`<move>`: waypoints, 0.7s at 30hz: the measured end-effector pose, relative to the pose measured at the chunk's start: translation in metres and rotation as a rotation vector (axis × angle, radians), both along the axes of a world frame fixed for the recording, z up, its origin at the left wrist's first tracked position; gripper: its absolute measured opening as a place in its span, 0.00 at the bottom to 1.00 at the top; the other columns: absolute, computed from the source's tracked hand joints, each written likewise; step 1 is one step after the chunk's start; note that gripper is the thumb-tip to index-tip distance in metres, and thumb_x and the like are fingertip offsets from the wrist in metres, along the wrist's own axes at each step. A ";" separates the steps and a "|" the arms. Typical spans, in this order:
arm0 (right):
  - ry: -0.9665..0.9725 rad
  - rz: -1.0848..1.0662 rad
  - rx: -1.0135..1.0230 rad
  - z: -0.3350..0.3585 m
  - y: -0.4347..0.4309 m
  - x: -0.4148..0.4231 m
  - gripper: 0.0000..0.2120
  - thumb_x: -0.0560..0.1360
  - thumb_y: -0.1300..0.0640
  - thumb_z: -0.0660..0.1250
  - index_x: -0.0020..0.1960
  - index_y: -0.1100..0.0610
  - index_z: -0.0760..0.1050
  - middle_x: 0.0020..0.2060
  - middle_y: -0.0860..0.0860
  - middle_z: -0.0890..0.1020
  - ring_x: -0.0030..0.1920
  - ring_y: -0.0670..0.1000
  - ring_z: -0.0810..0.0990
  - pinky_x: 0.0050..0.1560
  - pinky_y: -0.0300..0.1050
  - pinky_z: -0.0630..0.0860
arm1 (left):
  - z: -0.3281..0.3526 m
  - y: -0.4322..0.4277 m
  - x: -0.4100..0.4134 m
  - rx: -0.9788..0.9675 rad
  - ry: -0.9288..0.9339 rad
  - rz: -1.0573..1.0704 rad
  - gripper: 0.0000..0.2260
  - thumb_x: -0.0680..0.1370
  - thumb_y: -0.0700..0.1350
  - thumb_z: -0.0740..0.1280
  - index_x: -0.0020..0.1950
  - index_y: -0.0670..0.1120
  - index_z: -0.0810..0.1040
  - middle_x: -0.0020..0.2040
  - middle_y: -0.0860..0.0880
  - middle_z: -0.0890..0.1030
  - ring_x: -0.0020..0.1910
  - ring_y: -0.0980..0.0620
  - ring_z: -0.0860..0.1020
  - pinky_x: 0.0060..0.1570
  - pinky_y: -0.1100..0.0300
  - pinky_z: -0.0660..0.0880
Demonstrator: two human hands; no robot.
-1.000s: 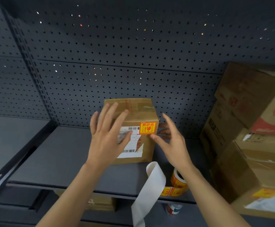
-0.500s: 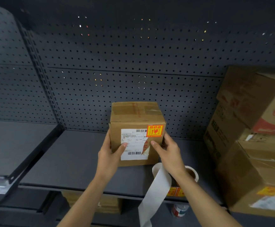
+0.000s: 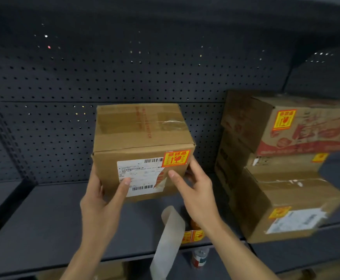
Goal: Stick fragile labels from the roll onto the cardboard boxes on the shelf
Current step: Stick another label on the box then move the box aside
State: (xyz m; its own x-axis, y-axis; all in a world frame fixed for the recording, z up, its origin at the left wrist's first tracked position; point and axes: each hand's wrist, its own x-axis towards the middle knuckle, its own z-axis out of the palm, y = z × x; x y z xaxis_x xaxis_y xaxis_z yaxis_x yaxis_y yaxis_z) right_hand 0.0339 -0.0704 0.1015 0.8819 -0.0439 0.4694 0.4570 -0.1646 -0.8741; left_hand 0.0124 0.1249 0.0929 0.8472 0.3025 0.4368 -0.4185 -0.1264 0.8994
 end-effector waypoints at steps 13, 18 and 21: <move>-0.241 -0.351 -0.029 -0.001 -0.043 -0.076 0.20 0.80 0.52 0.66 0.70 0.56 0.71 0.60 0.58 0.78 0.63 0.60 0.77 0.61 0.65 0.75 | 0.002 -0.058 -0.028 -0.105 -0.200 -0.273 0.24 0.76 0.50 0.70 0.71 0.50 0.71 0.60 0.57 0.81 0.62 0.50 0.79 0.61 0.47 0.76; -0.293 -0.421 -0.052 0.008 -0.067 -0.111 0.16 0.80 0.53 0.65 0.65 0.40 0.72 0.57 0.56 0.79 0.59 0.59 0.78 0.57 0.63 0.76 | 0.004 -0.086 -0.052 -0.104 -0.196 -0.353 0.27 0.75 0.51 0.70 0.72 0.44 0.70 0.60 0.57 0.82 0.62 0.50 0.80 0.60 0.49 0.78; -0.294 -0.459 -0.064 0.012 -0.086 -0.134 0.16 0.80 0.54 0.65 0.63 0.37 0.72 0.56 0.55 0.79 0.58 0.58 0.78 0.56 0.61 0.77 | 0.010 -0.105 -0.067 -0.090 -0.189 -0.393 0.26 0.75 0.51 0.70 0.72 0.48 0.71 0.60 0.56 0.81 0.62 0.49 0.80 0.59 0.51 0.77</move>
State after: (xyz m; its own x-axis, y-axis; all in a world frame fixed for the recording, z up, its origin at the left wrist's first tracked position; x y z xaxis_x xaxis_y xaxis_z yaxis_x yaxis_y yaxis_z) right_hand -0.0996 -0.1567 0.1136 0.6101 -0.3562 0.7077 0.5495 -0.4534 -0.7018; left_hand -0.0543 0.0196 0.1024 0.8134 0.0171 0.5814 -0.5770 0.1500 0.8028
